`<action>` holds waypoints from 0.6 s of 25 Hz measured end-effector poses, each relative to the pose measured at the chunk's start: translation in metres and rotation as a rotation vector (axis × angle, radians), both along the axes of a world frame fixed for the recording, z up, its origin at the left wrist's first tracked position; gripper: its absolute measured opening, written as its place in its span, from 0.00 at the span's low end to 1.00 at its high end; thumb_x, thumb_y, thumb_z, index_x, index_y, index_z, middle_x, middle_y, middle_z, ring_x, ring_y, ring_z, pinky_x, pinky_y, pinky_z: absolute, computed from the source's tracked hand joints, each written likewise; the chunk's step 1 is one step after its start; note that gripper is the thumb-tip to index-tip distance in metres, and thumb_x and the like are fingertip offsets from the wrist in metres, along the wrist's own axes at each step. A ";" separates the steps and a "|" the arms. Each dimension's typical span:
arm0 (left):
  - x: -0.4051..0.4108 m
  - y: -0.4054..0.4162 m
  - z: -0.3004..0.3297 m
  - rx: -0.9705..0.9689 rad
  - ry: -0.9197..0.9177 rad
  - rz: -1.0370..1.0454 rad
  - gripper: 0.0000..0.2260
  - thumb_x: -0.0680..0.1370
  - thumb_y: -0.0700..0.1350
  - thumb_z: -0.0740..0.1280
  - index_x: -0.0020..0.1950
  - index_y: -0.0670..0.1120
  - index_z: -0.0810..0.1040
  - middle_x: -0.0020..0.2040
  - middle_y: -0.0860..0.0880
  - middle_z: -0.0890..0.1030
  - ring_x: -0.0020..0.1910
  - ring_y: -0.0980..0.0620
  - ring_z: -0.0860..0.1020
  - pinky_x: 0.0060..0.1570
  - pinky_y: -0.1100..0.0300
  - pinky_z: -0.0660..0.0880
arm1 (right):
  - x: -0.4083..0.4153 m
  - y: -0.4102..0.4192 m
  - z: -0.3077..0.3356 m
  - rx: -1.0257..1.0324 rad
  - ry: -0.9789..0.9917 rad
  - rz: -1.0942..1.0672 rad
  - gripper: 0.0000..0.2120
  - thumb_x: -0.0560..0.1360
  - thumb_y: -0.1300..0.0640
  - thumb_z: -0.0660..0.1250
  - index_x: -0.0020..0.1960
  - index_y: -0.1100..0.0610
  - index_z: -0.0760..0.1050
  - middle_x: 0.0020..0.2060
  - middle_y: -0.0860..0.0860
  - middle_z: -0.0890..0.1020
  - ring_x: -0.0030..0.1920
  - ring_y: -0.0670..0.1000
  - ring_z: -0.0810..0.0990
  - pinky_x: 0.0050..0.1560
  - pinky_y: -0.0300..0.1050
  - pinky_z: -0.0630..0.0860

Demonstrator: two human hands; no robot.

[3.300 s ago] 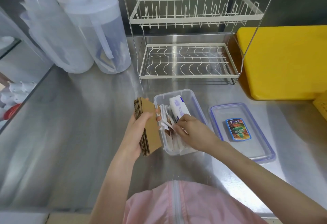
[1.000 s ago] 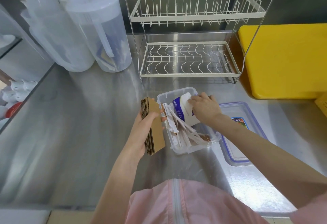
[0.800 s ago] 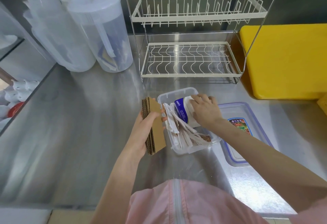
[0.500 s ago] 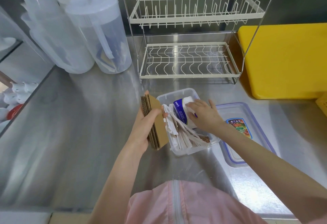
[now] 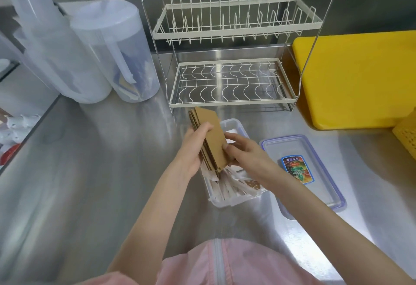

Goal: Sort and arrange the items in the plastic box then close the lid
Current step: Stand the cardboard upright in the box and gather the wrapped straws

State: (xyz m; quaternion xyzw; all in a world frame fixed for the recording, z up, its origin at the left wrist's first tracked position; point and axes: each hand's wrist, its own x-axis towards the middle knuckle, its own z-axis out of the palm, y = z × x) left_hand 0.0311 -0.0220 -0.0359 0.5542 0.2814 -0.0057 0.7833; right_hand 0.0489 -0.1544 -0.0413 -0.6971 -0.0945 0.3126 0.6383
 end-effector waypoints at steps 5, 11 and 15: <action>0.018 -0.004 -0.017 0.280 0.099 -0.087 0.20 0.75 0.47 0.65 0.63 0.39 0.69 0.59 0.40 0.78 0.56 0.45 0.77 0.58 0.51 0.74 | 0.015 -0.009 -0.011 -0.140 -0.129 -0.152 0.16 0.77 0.62 0.60 0.64 0.58 0.69 0.45 0.53 0.78 0.40 0.45 0.75 0.39 0.26 0.73; 0.044 -0.005 -0.017 0.668 0.129 -0.296 0.22 0.75 0.48 0.65 0.65 0.41 0.67 0.62 0.43 0.77 0.60 0.44 0.75 0.63 0.49 0.71 | 0.030 -0.019 -0.017 -0.450 -0.428 -0.103 0.19 0.76 0.60 0.61 0.67 0.56 0.66 0.55 0.59 0.78 0.53 0.57 0.77 0.52 0.46 0.71; 0.065 -0.009 -0.014 0.781 0.165 -0.385 0.26 0.75 0.48 0.65 0.69 0.40 0.62 0.63 0.44 0.75 0.61 0.45 0.74 0.60 0.53 0.71 | 0.044 -0.025 -0.016 -0.605 -0.526 -0.024 0.20 0.75 0.58 0.61 0.67 0.58 0.65 0.55 0.60 0.77 0.54 0.58 0.76 0.52 0.45 0.70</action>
